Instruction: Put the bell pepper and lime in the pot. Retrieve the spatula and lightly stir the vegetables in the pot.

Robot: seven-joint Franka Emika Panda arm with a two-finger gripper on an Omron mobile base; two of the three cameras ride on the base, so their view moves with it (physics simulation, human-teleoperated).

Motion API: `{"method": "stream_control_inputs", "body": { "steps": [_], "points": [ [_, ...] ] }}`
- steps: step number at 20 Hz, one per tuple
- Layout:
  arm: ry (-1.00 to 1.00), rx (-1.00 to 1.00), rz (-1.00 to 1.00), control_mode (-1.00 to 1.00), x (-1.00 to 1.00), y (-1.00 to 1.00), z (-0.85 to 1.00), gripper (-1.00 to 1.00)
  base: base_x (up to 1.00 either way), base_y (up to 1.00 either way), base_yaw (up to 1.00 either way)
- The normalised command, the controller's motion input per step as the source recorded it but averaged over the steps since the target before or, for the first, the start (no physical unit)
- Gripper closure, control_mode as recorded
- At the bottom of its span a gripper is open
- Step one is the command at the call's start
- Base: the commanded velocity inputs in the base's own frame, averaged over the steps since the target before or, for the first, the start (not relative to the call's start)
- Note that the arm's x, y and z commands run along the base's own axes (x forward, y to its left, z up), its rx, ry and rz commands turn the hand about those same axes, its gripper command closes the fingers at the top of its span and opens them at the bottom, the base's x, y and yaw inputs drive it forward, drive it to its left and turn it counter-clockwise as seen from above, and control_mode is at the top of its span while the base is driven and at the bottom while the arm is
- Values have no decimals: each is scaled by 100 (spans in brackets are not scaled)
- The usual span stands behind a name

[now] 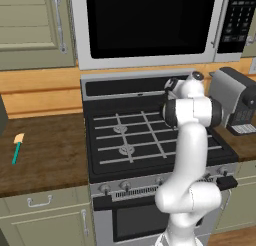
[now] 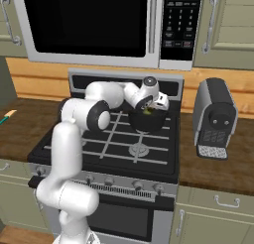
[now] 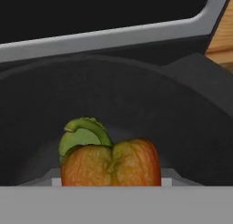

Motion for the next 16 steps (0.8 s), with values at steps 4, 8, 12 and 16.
{"method": "stream_control_inputs", "body": {
  "steps": [4, 8, 12, 16],
  "points": [
    [6, 0, 0, -100, 11, -1, -19, 100, 0, 0, 0],
    [1, 0, 0, -100, 0, 16, -12, 100, 0, 0, 0],
    [0, 0, 0, -100, -24, 29, -13, 100, 0, 0, 0],
    [6, 0, 0, -100, -30, 8, -28, 100, 0, 0, 0]
  ]
}}
